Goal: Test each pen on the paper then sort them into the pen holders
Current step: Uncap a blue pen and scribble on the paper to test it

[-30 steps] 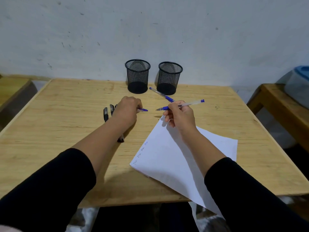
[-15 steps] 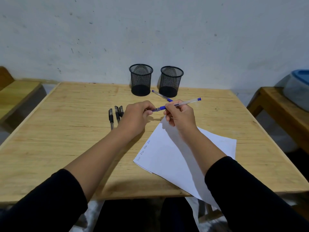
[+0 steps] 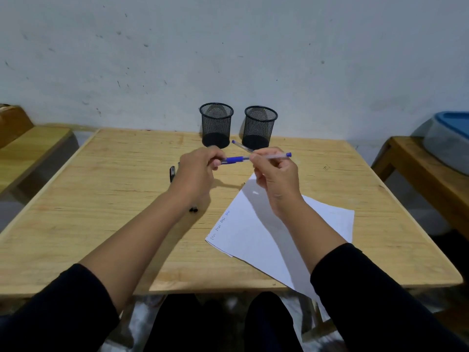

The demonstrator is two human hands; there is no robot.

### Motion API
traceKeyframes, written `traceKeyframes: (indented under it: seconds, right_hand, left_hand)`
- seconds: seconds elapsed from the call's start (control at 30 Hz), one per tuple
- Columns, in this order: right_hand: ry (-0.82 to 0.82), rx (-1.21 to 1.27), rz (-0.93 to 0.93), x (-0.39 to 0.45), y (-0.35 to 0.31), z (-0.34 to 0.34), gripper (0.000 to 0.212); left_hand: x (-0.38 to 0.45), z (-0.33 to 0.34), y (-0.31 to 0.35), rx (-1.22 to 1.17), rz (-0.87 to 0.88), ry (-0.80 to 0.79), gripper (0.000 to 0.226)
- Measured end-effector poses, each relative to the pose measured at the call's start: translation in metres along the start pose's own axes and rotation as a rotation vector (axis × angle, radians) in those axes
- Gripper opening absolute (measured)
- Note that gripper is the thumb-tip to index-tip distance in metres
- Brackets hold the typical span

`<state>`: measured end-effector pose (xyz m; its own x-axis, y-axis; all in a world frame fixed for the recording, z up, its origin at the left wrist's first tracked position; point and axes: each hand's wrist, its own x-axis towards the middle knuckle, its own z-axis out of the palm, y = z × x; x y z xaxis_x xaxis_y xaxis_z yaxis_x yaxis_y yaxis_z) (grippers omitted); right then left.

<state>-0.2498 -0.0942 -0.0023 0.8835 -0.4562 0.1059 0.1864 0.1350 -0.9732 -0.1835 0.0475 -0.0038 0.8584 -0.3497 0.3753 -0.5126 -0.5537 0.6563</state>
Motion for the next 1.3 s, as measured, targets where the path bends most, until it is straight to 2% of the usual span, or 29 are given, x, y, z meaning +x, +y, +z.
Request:
traceKeyframes:
  seconds: [0.07,0.13,0.4,0.57,0.7,0.9,1.3]
  right_hand:
    - [0.041,-0.018,-0.013,-0.004,0.000,-0.001,0.012]
    - [0.038,-0.149,-0.047,-0.012,0.003,0.001,0.009]
    - [-0.055,-0.605,-0.101,-0.032,0.024,0.024,0.009]
    - [0.072,-0.747,-0.125,-0.025,0.041,0.037,0.015]
    - [0.133,-0.876,-0.084,-0.016,0.050,0.044,0.017]
    - [0.187,-1.090,0.000,-0.005,0.057,0.054,0.019]
    - [0.124,-1.321,0.023,0.007,0.066,0.059,0.025]
  left_hand:
    - [0.007,-0.012,-0.007,0.030,-0.039,0.015,0.026]
    - [0.013,-0.022,-0.011,0.020,-0.046,0.026,0.025]
    - [0.001,-0.030,-0.015,-0.178,-0.167,0.142,0.032]
    - [-0.027,-0.026,-0.054,0.058,-0.331,0.149,0.032]
    - [-0.046,-0.022,-0.084,0.251,-0.399,0.081,0.038]
    - [-0.052,-0.013,-0.093,0.311,-0.378,0.098,0.038]
    - [-0.054,-0.009,-0.094,0.311,-0.361,0.121,0.039]
